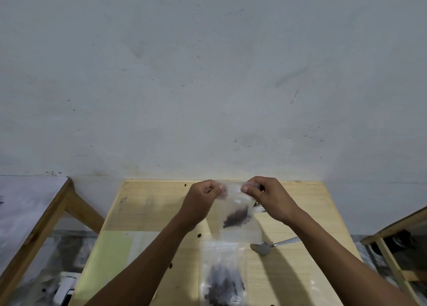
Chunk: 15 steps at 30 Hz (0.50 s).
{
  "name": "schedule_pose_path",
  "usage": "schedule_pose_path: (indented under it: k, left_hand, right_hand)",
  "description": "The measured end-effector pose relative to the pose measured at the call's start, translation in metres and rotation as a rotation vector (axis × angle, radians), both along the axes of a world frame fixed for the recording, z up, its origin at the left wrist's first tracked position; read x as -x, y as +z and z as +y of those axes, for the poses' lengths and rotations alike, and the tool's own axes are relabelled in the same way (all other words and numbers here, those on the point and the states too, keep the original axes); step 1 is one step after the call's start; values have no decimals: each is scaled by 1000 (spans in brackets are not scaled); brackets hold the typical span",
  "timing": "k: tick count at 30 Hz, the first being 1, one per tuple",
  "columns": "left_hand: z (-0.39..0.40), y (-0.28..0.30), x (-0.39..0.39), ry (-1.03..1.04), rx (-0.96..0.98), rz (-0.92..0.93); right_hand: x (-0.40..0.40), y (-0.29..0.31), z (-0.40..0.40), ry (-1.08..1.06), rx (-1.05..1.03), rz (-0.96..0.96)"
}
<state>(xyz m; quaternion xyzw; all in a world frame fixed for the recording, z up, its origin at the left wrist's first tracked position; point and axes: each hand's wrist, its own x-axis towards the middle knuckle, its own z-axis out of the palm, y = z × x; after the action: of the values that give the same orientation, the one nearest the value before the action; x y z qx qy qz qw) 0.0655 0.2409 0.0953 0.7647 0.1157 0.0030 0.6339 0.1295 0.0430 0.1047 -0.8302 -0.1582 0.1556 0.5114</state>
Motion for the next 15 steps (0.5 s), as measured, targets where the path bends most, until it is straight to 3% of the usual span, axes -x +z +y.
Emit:
schedule_pose_path:
  k: [7, 15]
  left_hand:
    - [6, 3, 0, -55, 50, -6]
    - [-6, 4, 2, -73, -331, -283]
  right_hand:
    - [3, 2, 0, -4, -63, 19]
    - [8, 12, 7, 132, 130, -97]
